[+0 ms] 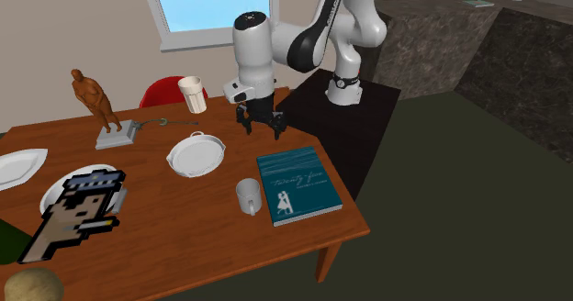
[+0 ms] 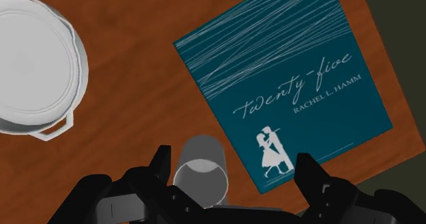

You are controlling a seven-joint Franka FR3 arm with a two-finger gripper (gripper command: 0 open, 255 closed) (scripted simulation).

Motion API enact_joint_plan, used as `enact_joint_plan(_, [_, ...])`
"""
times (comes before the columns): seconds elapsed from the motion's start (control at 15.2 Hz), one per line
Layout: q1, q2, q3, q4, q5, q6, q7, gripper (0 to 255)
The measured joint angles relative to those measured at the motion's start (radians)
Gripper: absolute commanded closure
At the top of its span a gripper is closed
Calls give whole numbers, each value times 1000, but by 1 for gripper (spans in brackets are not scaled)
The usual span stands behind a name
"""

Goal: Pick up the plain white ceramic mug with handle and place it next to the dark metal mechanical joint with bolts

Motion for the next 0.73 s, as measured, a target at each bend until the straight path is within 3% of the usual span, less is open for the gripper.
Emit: enact_joint_plan(0.73, [-35,458,6,474,13,-49,-55,0])
